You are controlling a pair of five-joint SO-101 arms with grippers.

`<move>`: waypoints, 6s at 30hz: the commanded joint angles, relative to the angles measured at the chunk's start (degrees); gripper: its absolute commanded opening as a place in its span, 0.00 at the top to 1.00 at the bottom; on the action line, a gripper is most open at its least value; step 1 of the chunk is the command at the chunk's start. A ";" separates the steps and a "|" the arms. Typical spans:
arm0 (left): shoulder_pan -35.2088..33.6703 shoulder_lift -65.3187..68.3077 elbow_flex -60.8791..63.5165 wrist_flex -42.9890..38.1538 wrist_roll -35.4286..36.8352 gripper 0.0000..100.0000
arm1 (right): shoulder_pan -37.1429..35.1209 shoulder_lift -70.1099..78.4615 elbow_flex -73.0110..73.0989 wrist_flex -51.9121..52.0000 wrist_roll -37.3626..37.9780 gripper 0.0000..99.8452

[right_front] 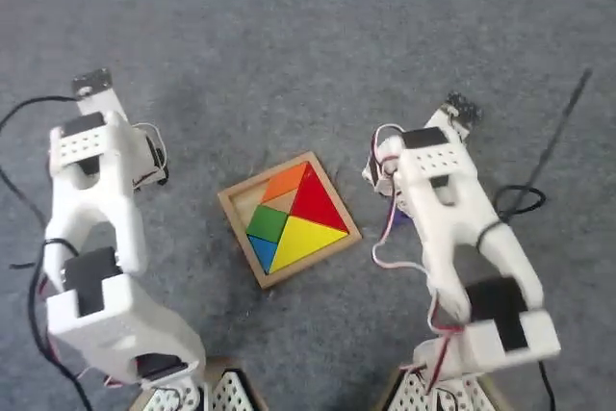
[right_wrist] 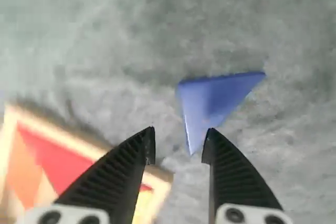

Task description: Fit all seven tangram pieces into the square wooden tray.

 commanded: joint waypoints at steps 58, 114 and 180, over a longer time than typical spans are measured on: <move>-10.64 18.81 -23.34 6.68 3.16 0.87 | -25.45 22.81 -45.54 11.56 28.40 0.99; -9.05 18.81 -23.34 6.42 2.99 0.87 | -33.27 51.82 -86.59 32.84 15.21 0.86; 28.66 -7.56 12.09 -17.76 -20.75 0.98 | 13.67 -51.74 42.37 -23.96 58.20 0.99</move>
